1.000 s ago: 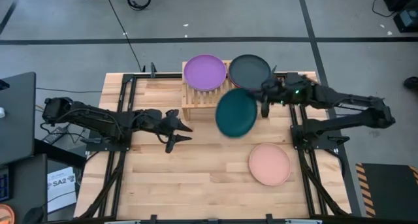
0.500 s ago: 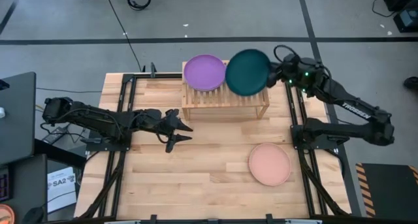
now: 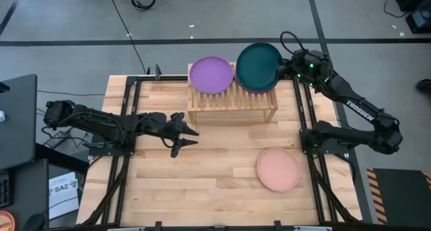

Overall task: Place and stack plates onto a shelf
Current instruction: Stack the dark green plate on the black plate on the shelf

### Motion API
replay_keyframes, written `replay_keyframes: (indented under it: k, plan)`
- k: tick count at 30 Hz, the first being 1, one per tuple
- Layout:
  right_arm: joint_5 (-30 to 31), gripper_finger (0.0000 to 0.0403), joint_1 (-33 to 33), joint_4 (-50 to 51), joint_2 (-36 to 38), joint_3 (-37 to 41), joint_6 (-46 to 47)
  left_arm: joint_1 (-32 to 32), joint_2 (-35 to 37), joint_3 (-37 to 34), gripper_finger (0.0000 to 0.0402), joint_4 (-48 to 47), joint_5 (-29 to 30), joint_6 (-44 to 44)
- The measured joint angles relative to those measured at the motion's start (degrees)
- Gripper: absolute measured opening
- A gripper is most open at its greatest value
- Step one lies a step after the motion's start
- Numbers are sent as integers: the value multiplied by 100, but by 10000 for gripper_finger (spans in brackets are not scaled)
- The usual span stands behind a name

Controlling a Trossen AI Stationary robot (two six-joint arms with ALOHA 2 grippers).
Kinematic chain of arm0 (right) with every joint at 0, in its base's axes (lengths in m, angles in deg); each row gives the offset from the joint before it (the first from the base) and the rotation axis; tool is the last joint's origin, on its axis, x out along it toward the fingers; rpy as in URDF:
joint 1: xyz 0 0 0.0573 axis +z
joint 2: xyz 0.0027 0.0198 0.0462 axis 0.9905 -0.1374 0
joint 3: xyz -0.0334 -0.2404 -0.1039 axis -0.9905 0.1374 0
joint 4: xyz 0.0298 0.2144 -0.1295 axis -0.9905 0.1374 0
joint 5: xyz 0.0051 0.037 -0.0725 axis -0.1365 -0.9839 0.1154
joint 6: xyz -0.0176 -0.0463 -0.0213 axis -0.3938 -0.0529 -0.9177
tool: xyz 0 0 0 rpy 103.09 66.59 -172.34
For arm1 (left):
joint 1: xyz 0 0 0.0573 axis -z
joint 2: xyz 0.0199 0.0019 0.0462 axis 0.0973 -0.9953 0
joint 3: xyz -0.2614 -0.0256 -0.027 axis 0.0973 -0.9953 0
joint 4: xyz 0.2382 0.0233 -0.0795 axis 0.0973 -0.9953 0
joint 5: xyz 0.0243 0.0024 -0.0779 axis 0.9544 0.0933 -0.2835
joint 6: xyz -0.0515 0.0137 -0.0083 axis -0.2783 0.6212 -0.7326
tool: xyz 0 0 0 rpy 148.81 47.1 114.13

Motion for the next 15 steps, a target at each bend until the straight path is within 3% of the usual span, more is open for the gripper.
replay_keyframes:
  k: [15]
  plan:
    - [-200,16,-264,13,-220,0,173,0,0,0,169,-4,0,-2]
